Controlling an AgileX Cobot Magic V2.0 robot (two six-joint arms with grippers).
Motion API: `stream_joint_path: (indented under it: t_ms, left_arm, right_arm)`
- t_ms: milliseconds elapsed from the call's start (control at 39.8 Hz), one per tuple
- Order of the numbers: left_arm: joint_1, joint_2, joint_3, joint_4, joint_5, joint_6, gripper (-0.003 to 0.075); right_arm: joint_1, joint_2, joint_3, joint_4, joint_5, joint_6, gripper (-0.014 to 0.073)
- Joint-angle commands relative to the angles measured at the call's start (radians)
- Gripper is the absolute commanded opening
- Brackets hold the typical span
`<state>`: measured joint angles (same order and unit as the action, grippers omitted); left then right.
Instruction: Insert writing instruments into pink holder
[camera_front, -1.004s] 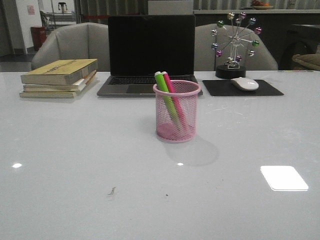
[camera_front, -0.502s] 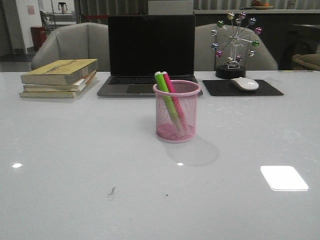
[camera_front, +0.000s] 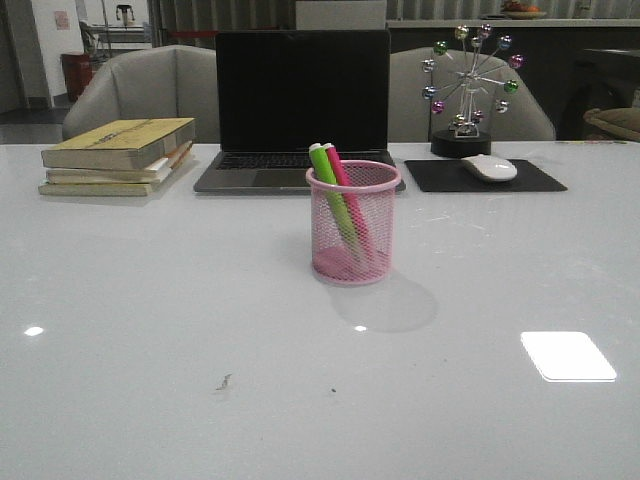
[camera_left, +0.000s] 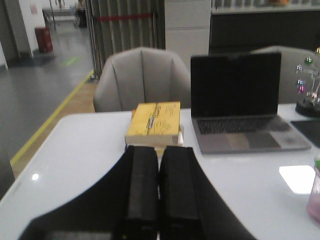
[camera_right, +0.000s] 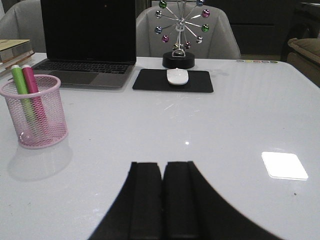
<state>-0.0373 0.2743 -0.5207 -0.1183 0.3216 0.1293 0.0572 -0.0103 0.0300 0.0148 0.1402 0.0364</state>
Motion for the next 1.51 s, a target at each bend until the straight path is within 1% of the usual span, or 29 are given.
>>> stream_joint_path:
  t_ms: [0, 151, 326, 402, 552, 803, 1029, 1080, 1130, 1205, 1331, 1481]
  left_arm:
    - [0.001, -0.059, -0.031, -0.002, -0.116, -0.002, 0.0099]
    - [0.001, -0.175, -0.005, -0.002, -0.160, -0.002, 0.0099]
    - [0.001, -0.304, 0.076, -0.002, -0.265, -0.002, 0.0099]
    - [0.001, -0.299, 0.108, -0.002, -0.309, -0.002, 0.0099]
    - [0.001, -0.302, 0.163, -0.002, -0.312, -0.002, 0.0099]
    - [0.001, -0.302, 0.369, -0.002, -0.322, -0.002, 0.0099]
    - [-0.001, -0.302, 0.510, 0.000, -0.414, -0.002, 0.0099]
    - [-0.005, -0.302, 0.532, 0.000, -0.418, -0.004, 0.0099]
    - [-0.011, -0.302, 0.529, 0.000, -0.365, -0.004, 0.0099]
    - [-0.015, -0.302, 0.529, 0.000, -0.342, -0.004, 0.0099]
    - [-0.017, -0.302, 0.529, 0.000, -0.342, -0.009, 0.0099]
    - [-0.017, -0.302, 0.529, -0.055, -0.344, -0.014, 0.0099]
  right_arm:
    - [-0.006, -0.018, 0.001, 0.000, -0.081, -0.001, 0.0029]
    - [-0.006, -0.018, 0.001, 0.000, -0.081, -0.001, 0.0029]
    - [-0.006, -0.018, 0.001, 0.000, -0.081, -0.001, 0.0029]
    - [-0.006, -0.018, 0.001, 0.000, -0.080, -0.001, 0.0029]
    - [-0.006, -0.018, 0.001, 0.000, -0.080, -0.001, 0.0029]
    - [-0.006, -0.018, 0.001, 0.000, -0.080, -0.001, 0.0029]
    - [-0.006, -0.018, 0.001, 0.000, -0.080, -0.001, 0.0029]
    - [-0.006, -0.018, 0.001, 0.000, -0.080, -0.001, 0.0029]
    - [-0.006, -0.018, 0.001, 0.000, -0.080, -0.001, 0.0029]
    - [-0.006, -0.018, 0.001, 0.000, -0.080, -0.001, 0.0029]
    - [-0.006, -0.018, 0.001, 0.000, -0.080, -0.001, 0.0029]
    - [-0.006, -0.018, 0.001, 0.000, -0.080, -0.001, 0.0029]
